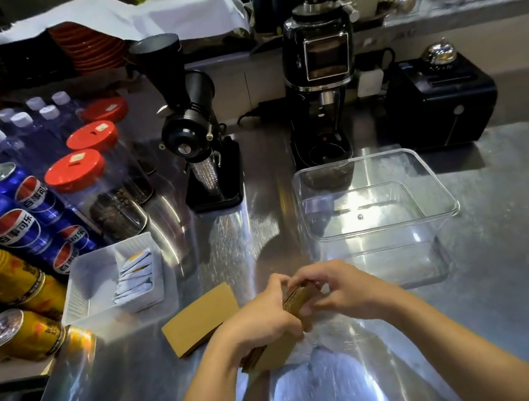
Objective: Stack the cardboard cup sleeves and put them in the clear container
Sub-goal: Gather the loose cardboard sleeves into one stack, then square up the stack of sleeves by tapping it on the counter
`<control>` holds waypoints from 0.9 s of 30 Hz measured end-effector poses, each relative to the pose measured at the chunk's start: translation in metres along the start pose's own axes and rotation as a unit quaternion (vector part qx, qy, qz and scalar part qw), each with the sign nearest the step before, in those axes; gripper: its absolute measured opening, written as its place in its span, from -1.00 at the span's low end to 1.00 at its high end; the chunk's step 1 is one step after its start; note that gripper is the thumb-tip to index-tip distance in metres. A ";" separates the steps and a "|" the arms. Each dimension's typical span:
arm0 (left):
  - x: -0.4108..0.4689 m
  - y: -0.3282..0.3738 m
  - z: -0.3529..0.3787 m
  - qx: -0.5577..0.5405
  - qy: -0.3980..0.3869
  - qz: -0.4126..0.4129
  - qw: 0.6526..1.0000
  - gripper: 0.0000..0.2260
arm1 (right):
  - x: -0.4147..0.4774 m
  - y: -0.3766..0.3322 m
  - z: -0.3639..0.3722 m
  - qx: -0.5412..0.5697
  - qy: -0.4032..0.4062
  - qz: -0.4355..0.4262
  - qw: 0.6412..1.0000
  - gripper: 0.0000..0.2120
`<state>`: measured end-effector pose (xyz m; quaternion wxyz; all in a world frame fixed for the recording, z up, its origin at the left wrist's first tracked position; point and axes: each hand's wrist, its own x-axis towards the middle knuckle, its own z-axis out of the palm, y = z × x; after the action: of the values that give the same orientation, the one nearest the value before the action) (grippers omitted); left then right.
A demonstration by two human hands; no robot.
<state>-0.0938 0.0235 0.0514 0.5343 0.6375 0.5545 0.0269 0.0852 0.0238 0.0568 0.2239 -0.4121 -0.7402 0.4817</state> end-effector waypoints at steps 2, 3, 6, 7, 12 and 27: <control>0.003 0.004 0.003 0.027 0.011 0.014 0.999 -0.47 | -0.004 0.006 0.003 0.010 0.040 -0.004 0.999 -0.80; 0.005 0.006 0.005 0.030 0.030 0.027 0.999 -0.51 | -0.007 0.010 0.004 0.015 0.067 -0.005 0.998 -0.81; 0.006 0.001 0.007 0.004 0.124 0.063 0.990 -0.56 | -0.015 0.025 0.006 0.053 0.156 0.006 0.986 -0.72; 0.006 -0.004 0.007 -0.015 0.156 0.068 0.985 -0.57 | -0.019 0.030 0.007 0.075 0.189 0.016 0.979 -0.68; 0.009 -0.026 0.029 -0.279 0.221 0.126 0.926 -0.72 | -0.033 0.054 0.013 0.215 0.289 0.067 0.930 -0.73; 0.038 -0.001 0.098 -0.444 0.397 0.106 0.797 -0.66 | -0.040 0.084 0.052 0.406 0.334 0.094 0.845 -0.71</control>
<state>-0.0182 -0.0122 -0.0126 0.4855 0.3191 0.5741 0.5770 0.1033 -0.0201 -0.0386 0.5591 -0.4877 -0.3166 0.5911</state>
